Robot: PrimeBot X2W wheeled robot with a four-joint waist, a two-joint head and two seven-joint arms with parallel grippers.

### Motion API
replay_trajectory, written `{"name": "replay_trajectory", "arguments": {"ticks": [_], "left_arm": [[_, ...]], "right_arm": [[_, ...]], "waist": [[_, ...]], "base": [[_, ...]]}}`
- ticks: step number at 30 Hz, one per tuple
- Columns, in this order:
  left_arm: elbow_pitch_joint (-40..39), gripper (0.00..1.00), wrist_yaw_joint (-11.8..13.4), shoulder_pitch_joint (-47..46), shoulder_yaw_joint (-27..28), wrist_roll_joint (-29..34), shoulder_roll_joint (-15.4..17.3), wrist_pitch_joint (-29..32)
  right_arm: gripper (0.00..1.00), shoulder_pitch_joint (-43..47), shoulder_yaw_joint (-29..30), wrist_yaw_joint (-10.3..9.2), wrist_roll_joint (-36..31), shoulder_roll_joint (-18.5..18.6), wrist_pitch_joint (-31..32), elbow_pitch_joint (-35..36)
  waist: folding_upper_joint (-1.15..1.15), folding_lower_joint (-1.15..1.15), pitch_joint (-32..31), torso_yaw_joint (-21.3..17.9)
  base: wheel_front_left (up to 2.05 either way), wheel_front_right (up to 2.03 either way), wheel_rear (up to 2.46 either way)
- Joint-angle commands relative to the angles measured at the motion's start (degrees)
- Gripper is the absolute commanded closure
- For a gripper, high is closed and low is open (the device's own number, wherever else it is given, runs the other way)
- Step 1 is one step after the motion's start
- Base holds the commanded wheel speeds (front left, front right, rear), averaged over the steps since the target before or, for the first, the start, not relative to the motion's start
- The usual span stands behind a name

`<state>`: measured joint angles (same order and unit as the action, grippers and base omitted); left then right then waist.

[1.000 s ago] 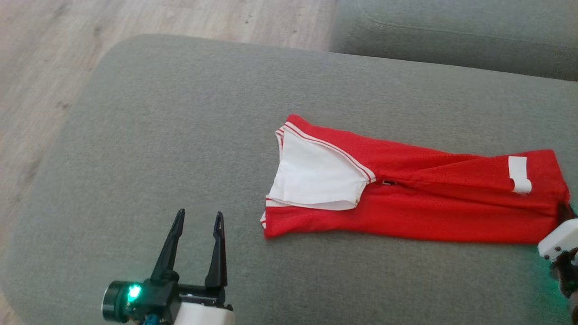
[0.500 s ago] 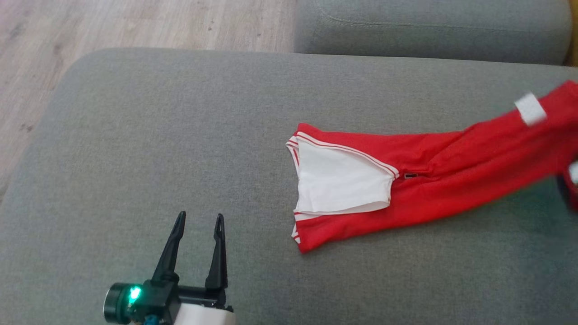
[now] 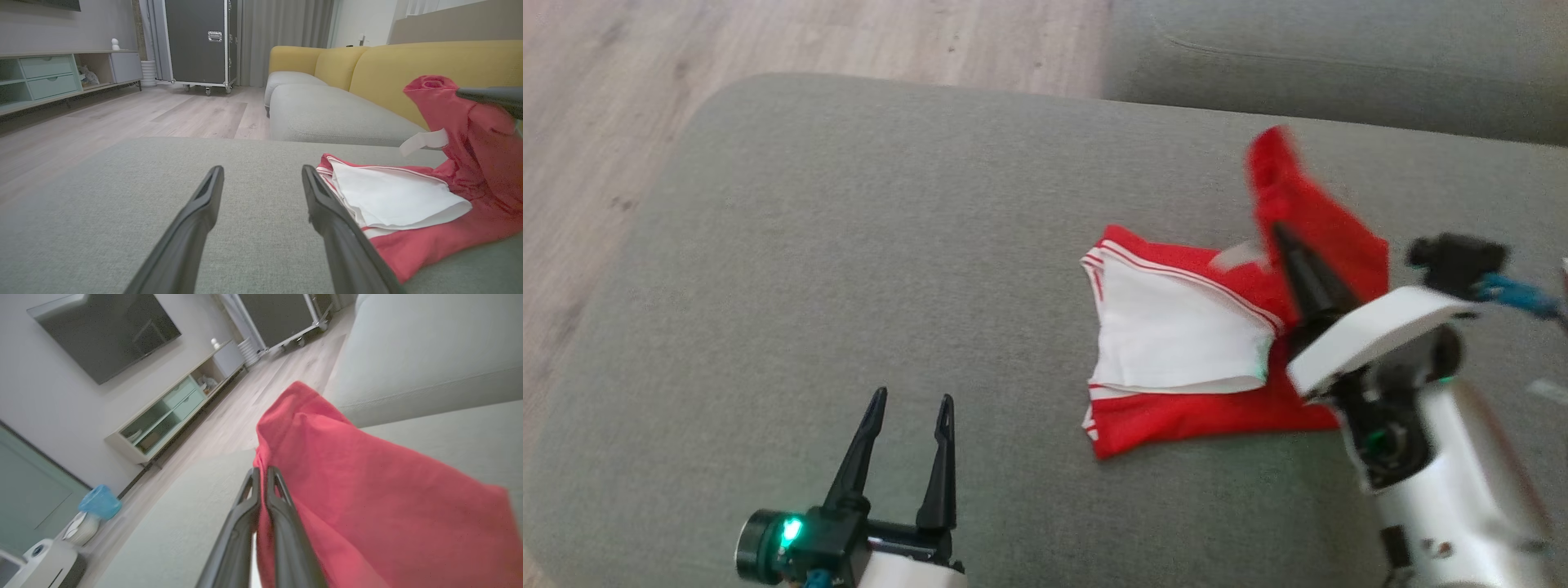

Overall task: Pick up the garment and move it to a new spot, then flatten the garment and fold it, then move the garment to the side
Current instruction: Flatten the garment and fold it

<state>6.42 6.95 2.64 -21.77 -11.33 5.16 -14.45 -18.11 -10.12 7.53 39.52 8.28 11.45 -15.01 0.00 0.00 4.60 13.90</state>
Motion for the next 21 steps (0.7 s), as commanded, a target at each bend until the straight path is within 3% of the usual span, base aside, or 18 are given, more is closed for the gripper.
{"name": "replay_trajectory", "arguments": {"ticks": [1, 11, 12, 13, 14, 15, 21], "left_arm": [[-1.47, 0.0, -0.34, -2.34, 2.22, 0.65, -0.42, -0.54], [-0.59, 0.0, -1.38, -2.36, 2.71, 1.43, -1.2, -0.54], [-0.55, 0.0, -1.48, -2.37, 2.76, 1.38, -1.28, -0.54], [-0.52, 0.0, -1.6, -2.42, 2.79, 1.35, -1.36, -0.55], [-0.45, 0.0, -1.74, -2.47, 2.79, 1.34, -1.43, -0.55], [-0.34, 0.0, -1.84, -2.51, 2.81, 1.32, -1.5, -0.55], [0.17, 0.0, -1.86, -2.03, 3.5, 1.04, -1.81, -0.55]], "right_arm": [[1.0, -0.84, -1.41, -0.04, -0.8, -1.23, 0.63, 2.53], [1.0, 1.33, -8.09, -0.04, -3.32, -5.26, 1.8, -0.31], [0.78, 1.38, -8.68, -0.04, -2.8, -5.32, 1.51, -0.68], [0.38, 1.33, -9.54, -0.04, -1.8, -5.34, 0.91, -0.77], [0.05, 1.23, -10.59, -0.04, -0.63, -5.36, 0.09, -0.63], [0.0, 1.21, -11.35, -0.04, 0.99, -5.37, -0.87, -0.52], [0.0, 0.69, -11.29, -0.04, 4.67, -5.39, -7.29, -0.14]], "waist": [[0.0, 0.0, 0.1, 1.38], [0.0, 0.0, 0.47, 4.7], [0.0, 0.0, 0.55, 4.84], [0.0, 0.0, 0.61, 4.97], [0.0, 0.0, 0.64, 5.08], [0.0, 0.0, 0.63, 5.1], [0.0, 0.0, -0.91, 3.38]], "base": [[0.0, 0.0, 0.0], [0.0, 0.0, 0.0], [0.0, 0.0, 0.0], [0.0, 0.0, 0.0], [0.0, 0.0, 0.0], [0.0, 0.0, 0.0], [0.0, 0.0, 0.0]]}}
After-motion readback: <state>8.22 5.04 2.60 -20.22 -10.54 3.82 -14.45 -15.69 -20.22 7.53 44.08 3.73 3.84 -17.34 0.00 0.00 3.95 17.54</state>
